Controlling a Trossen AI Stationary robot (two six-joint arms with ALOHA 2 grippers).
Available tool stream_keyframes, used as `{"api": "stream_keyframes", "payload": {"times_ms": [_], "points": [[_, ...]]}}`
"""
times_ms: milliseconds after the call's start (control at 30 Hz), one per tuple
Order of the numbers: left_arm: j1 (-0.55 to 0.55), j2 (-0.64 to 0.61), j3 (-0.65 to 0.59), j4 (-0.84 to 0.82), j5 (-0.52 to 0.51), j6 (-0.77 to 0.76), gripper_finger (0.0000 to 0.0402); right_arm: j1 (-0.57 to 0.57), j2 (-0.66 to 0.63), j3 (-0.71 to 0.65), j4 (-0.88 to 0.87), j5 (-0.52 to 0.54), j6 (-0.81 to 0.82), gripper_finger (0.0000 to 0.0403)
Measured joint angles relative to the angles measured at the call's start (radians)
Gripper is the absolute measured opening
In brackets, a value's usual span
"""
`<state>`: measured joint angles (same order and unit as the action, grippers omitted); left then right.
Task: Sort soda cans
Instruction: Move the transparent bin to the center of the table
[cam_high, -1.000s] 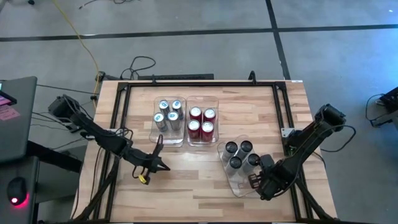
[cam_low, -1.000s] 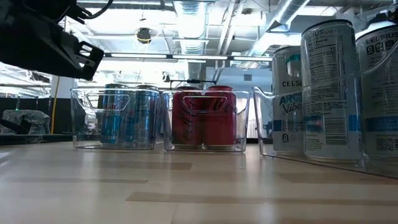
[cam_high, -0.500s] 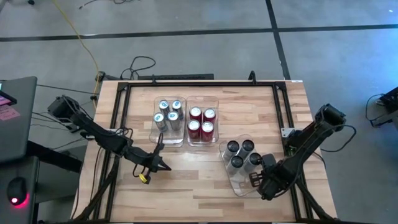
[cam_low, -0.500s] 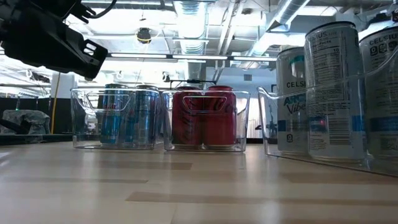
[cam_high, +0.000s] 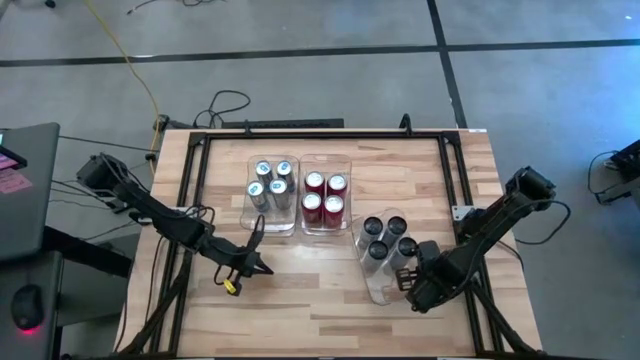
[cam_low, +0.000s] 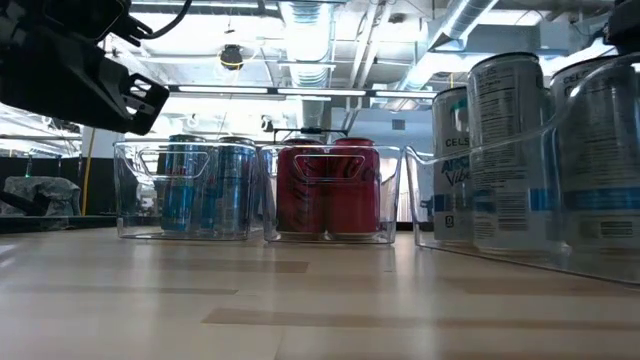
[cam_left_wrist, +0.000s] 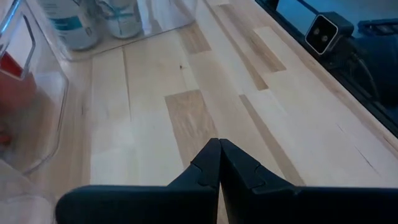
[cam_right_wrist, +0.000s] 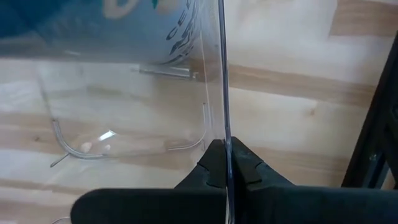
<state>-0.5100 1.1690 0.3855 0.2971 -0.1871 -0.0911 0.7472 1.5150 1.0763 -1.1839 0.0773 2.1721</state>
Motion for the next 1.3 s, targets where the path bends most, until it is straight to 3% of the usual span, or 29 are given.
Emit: {"api": "stream_keyframes", "payload": {"times_ms": [600, 1300], "points": [[0.0, 0.0, 0.0, -0.019, 0.008, 0.0, 0.0, -0.097, 0.0, 0.0, -0.078, 0.056, -0.031, 0.0014], [-0.112, 0.0, 0.0, -0.061, -0.023, -0.003, 0.0, -0.356, 0.001, -0.001, -0.056, 0.092, -0.312, 0.0018]]}}
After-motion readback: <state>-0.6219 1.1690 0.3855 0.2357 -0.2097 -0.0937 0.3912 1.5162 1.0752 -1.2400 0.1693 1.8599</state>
